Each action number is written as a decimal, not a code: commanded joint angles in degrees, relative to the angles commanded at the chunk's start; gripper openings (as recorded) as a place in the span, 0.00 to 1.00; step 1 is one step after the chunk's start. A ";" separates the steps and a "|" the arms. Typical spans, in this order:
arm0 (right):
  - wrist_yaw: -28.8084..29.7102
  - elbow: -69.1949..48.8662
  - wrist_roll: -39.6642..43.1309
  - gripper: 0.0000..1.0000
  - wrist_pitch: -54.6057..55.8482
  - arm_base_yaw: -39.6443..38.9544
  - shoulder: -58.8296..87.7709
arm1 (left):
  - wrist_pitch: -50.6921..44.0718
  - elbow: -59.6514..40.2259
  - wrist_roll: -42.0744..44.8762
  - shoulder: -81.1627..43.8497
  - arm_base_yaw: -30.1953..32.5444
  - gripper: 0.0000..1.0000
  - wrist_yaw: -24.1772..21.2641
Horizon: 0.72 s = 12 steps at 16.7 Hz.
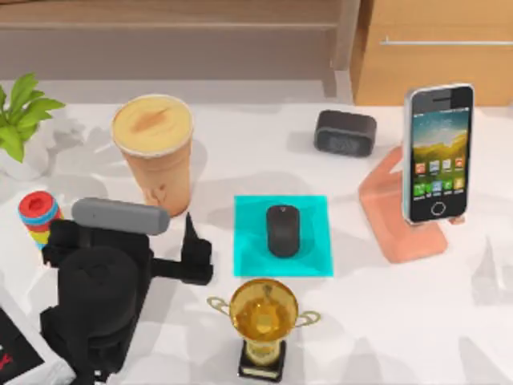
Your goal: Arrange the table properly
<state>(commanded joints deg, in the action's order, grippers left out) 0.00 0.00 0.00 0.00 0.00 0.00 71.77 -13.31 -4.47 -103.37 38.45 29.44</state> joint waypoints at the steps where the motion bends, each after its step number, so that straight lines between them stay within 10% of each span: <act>1: 0.00 0.00 0.00 1.00 0.00 0.00 0.00 | 3.10 -2.03 0.10 -2.93 -0.09 1.00 0.90; 12: 0.00 0.00 0.00 1.00 0.00 0.00 0.00 | 14.60 -10.35 0.88 -13.10 -1.70 1.00 3.99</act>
<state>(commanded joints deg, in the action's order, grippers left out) 0.00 0.00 0.00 0.00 0.00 0.00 86.37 -23.65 -3.59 -116.47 36.75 33.43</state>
